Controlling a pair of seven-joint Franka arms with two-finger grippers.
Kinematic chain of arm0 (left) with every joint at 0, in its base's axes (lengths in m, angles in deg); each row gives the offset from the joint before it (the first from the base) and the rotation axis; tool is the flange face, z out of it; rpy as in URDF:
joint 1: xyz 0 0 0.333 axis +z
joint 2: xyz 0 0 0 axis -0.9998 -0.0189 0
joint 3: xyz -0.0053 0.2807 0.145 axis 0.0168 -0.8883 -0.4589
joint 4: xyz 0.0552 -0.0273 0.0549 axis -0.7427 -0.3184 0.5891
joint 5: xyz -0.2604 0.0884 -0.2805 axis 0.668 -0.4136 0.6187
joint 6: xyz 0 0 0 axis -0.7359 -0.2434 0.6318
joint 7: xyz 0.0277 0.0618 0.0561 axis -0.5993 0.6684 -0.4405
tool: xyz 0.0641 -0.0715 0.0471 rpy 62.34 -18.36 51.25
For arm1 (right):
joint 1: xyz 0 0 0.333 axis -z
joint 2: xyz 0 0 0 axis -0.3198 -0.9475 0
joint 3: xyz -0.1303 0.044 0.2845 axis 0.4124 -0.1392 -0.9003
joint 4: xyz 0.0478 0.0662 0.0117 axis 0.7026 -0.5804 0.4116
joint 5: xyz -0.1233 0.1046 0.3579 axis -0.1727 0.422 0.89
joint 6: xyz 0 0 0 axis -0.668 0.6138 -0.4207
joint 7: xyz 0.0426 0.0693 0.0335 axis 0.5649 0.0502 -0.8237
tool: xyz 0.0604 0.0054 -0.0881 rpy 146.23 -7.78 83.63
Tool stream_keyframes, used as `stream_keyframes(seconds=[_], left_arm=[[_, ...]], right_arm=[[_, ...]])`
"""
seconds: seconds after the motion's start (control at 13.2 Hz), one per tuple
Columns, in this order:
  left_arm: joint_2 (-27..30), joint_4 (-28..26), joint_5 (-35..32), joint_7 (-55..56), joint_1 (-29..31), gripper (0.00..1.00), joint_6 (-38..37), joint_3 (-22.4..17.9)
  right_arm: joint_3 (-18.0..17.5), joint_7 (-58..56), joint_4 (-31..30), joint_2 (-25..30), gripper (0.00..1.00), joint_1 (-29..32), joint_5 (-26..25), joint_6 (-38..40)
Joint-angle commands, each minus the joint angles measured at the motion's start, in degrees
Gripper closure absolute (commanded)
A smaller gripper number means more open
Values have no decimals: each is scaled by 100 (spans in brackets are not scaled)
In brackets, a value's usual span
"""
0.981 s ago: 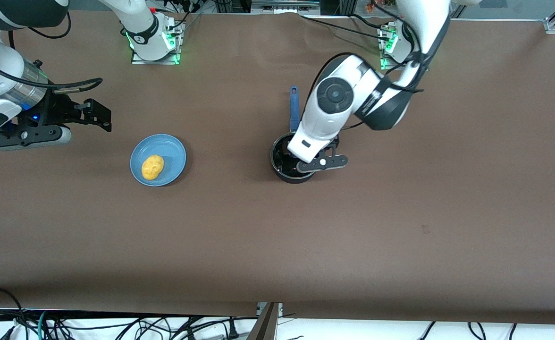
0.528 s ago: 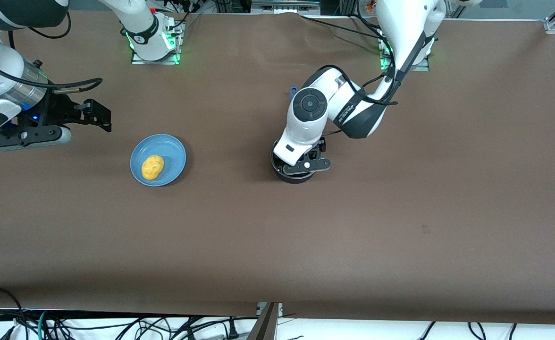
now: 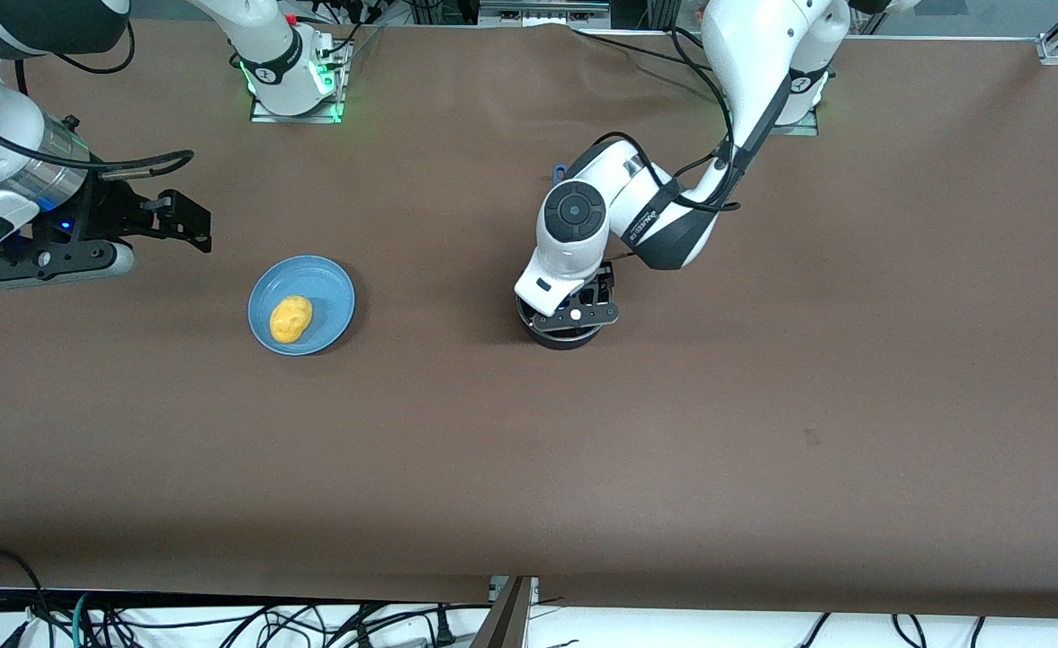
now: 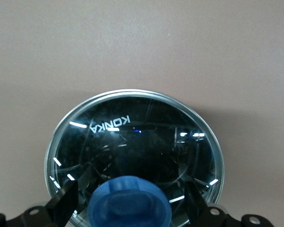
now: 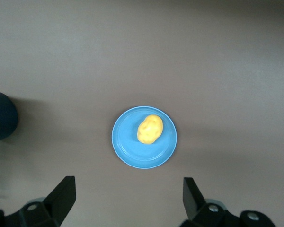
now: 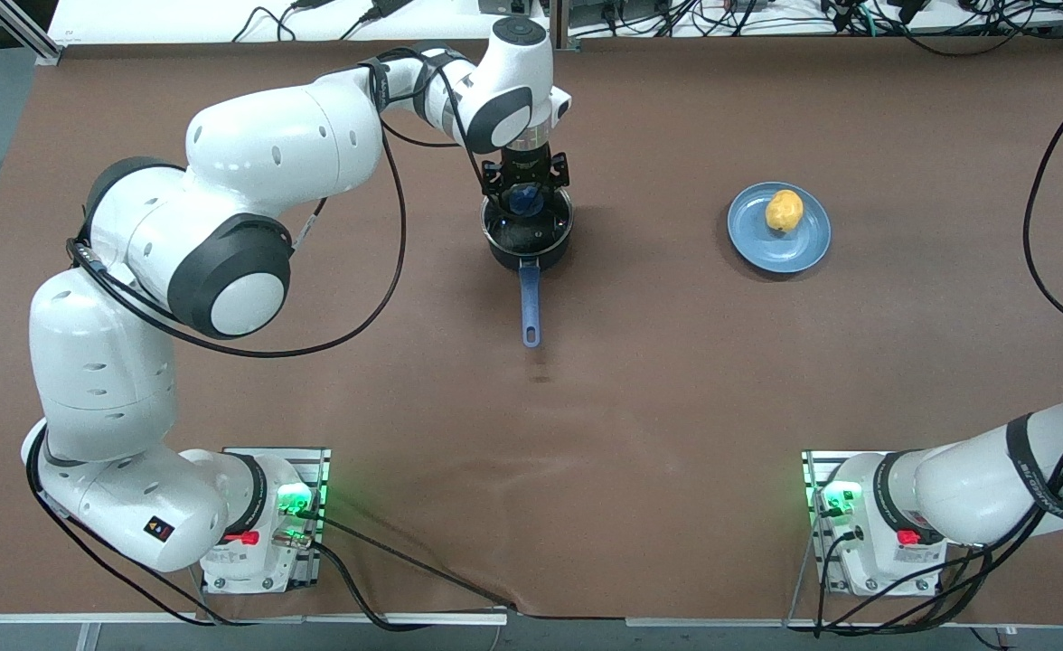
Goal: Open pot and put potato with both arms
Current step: 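Close the left gripper on the blue lid knob and lift the lid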
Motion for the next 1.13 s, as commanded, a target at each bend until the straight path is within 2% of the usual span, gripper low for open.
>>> stream_keyframes(seconds=[0.0, 0.08, 0.15, 0.38, 0.75, 0.91, 1.06], left_arm=[[26, 5, -62, 102, -82, 48, -77, -47], [26, -3, -62, 93, -74, 62, -86, -47], [26, 5, -62, 102, -73, 66, -95, -47], [131, 93, -45, 67, 5, 67, -243, -38], [834, 128, 175, -55, 470, 66, -577, -38], [1123, 189, 210, -519, 838, 66, -1024, -29], [1404, 216, 315, -1326, 1365, 66, -1561, -38]], right_arm=[[6, -44, -72, -29, 0, 68, 59, -104], [6, -45, -64, -64, 0, 60, 32, -104], [6, -45, -64, -65, 0, 68, 24, -113], [14, -54, 94, -47, 0, 86, 50, -175], [-12, -62, 86, -29, 0, 33, -82, -122], [-21, -54, -10, -134, 0, 16, -64, -87], [-38, -54, -552, -91, 0, 7, -56, -209]])
